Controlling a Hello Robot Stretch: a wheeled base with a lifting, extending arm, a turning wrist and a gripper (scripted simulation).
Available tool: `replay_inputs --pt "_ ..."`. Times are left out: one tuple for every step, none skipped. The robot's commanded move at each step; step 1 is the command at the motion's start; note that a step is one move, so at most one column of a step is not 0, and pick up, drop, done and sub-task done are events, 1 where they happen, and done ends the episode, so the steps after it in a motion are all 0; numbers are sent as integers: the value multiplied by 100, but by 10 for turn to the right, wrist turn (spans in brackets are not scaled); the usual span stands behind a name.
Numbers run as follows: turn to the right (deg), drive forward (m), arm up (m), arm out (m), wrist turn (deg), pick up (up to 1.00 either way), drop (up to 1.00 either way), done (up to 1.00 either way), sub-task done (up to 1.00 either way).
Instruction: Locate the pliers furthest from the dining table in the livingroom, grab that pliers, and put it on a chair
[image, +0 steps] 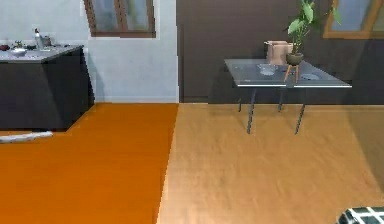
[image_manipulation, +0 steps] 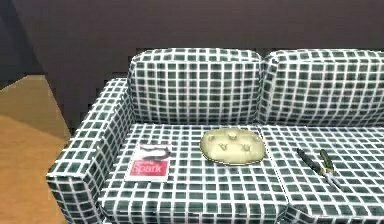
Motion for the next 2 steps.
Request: replay_inputs --pt "30 0 0 0 0 0 0 0 0" --pt "0 85 0 0 0 0 0 0 0"
